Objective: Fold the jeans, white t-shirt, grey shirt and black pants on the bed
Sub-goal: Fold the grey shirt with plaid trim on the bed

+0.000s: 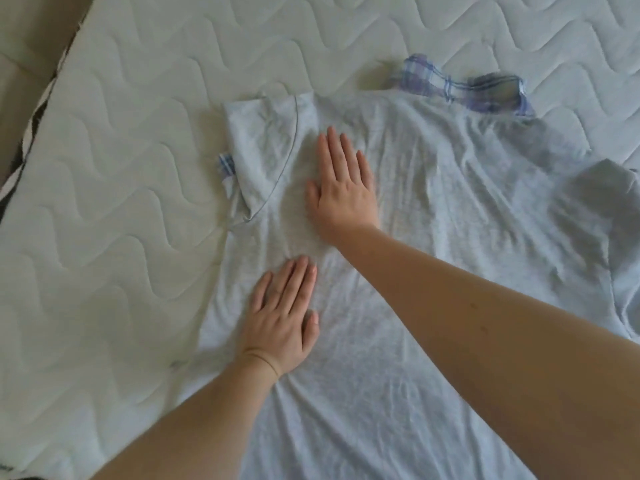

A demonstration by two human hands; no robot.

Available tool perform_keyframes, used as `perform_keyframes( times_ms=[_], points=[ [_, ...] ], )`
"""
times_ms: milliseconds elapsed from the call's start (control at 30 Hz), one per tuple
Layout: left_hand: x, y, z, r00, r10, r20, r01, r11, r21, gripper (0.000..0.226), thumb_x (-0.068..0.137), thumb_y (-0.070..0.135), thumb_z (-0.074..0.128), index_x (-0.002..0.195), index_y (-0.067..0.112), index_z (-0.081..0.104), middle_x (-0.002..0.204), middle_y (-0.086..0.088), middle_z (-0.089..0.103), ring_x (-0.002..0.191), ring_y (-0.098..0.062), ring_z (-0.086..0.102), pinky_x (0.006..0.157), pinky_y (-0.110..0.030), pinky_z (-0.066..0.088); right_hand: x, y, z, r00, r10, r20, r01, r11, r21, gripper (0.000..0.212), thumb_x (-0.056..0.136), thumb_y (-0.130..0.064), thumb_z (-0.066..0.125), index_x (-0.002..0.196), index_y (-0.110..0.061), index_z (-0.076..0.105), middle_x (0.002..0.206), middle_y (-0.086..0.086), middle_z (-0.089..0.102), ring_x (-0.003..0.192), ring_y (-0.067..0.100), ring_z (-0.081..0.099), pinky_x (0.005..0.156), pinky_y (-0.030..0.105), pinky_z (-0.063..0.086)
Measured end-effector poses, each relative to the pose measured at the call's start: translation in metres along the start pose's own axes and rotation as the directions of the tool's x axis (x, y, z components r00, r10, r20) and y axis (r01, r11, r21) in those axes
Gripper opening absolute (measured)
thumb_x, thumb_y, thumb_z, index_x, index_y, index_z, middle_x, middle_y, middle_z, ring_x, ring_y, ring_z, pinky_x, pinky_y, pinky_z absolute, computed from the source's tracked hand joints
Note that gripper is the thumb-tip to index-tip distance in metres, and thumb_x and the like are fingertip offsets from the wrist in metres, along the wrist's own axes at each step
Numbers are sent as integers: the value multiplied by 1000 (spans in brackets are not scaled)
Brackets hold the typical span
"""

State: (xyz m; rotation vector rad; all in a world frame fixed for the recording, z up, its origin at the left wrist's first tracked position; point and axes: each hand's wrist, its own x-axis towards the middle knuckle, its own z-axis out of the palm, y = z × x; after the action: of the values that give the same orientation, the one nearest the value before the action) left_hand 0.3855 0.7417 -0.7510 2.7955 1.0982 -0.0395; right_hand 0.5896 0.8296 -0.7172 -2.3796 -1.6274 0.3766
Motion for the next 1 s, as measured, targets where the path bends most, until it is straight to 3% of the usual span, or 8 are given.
perform_keyframes(
  times_ms=[233, 533, 667, 733, 800, 867, 933, 1000],
  points=[
    [2, 0, -1, 1000, 2, 14, -2, 1000, -14, 67, 95, 40, 30, 155, 12, 25, 163, -6, 19, 150, -22, 20, 119, -48, 21, 38, 1, 14, 996, 85, -21, -86, 994, -62, 67, 100, -48, 18, 157, -14, 6, 165, 2, 2, 151, 15, -3, 122, 35, -7],
    [4, 4, -16, 994, 0, 110, 10, 996, -89, 69, 92, 41, 38, 153, 11, 31, 162, -5, 23, 149, -21, 24, 117, -47, 23, 38, 3, 21, 996, 75, -40, -79, 991, -104, 67, 100, -46, 26, 157, -13, 11, 165, 4, 7, 152, 16, 0, 123, 40, 1],
    [9, -9, -44, 984, 112, 139, -63, 946, -317, 60, 93, 37, 45, 147, 10, 45, 158, -6, 34, 146, -20, 30, 113, -44, 32, 38, 6, 22, 996, 72, -51, -77, 993, -91, 64, 100, -42, 29, 157, -17, 15, 165, 4, 10, 152, 17, 3, 123, 41, 2],
    [24, -35, -58, 984, 174, 47, -131, 869, -477, 44, 93, 27, 51, 134, 10, 59, 144, -6, 52, 133, -21, 49, 103, -40, 42, 37, 5, 23, 996, 60, -68, -67, 992, -107, 63, 99, -40, 30, 157, -21, 16, 164, 5, 11, 152, 18, 5, 123, 42, 4],
    [48, -64, -75, 990, 97, -103, -136, 852, -505, 32, 91, 15, 54, 121, 11, 65, 125, -6, 61, 115, -22, 58, 96, -37, 46, 38, 5, 23, 996, 53, -73, -62, 991, -122, 62, 98, -39, 31, 157, -27, 16, 164, 5, 12, 152, 19, 6, 122, 44, 6],
    [82, -92, -90, 983, -45, -176, -47, 873, -486, 32, 90, 6, 52, 120, 9, 65, 120, -9, 62, 113, -24, 57, 100, -36, 42, 37, 5, 23, 996, 59, -70, -67, 990, -127, 61, 98, -38, 32, 156, -31, 16, 164, 6, 11, 152, 20, 6, 122, 44, 6],
    [122, -112, -100, 961, -234, -146, 137, 863, -486, 36, 90, 0, 53, 125, 6, 61, 123, -14, 59, 116, -29, 53, 102, -38, 40, 36, 5, 23, 995, 62, -75, -71, 990, -126, 60, 98, -38, 33, 156, -33, 17, 164, 6, 11, 152, 20, 6, 122, 44, 6],
    [159, -126, -103, 916, -401, -26, 340, 806, -485, 42, 89, 0, 55, 131, 4, 56, 127, -18, 54, 118, -34, 50, 103, -41, 39, 37, 6, 23, 995, 59, -85, -69, 990, -120, 61, 98, -37, 35, 156, -33, 18, 164, 6, 11, 152, 21, 6, 122, 44, 6]
  ],
)
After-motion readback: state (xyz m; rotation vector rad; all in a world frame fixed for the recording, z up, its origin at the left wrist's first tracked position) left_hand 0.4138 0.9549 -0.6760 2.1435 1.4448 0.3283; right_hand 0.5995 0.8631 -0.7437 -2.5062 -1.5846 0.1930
